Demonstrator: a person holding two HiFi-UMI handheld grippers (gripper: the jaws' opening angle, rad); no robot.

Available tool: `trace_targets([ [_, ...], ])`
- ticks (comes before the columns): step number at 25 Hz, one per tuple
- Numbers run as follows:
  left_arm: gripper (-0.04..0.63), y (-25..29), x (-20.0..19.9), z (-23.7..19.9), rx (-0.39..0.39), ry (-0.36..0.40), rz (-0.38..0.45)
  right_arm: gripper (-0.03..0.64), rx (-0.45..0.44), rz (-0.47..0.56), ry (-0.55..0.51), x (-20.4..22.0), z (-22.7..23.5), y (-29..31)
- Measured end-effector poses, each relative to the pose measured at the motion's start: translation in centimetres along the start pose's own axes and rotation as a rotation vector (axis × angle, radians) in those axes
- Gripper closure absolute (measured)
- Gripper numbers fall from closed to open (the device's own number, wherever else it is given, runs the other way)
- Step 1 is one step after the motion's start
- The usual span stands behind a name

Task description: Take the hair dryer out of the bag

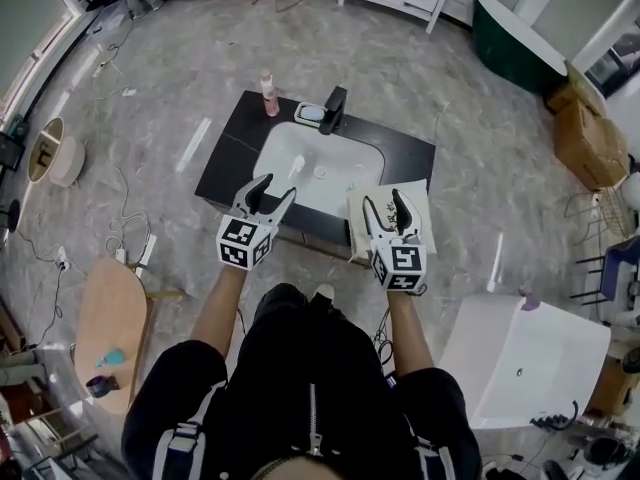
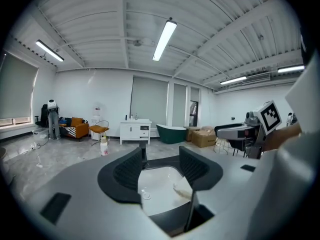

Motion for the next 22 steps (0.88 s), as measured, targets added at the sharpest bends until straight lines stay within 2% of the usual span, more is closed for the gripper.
trace_targets([
  [4, 0.354, 2.4, -0.4, -1.3, 0.021, 0.005, 0.004, 0.359, 0.009, 0.0, 0.004, -0.1, 0.8, 2.3],
  [12, 0.354, 6.9, -1.0, -2.8, 0.107, 0.01, -0.003, 0.359, 0.086, -0.002, -0.001, -0.9, 2.7, 4.5],
  [22, 0.354, 7.9, 2.5, -3.6, 0.164, -0.04, -0.068, 0.359, 0.115, -0.121, 0.009, 3.4, 1.7, 4.9],
])
Point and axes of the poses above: the fingertips, and each gripper's own axes: y forward along the fingers, z to its right, x out of its underside, the point moved 7 cm from there along -y, backward along the fingers, and after that the axes turned 10 degrees about z, right-handed, at the moved point
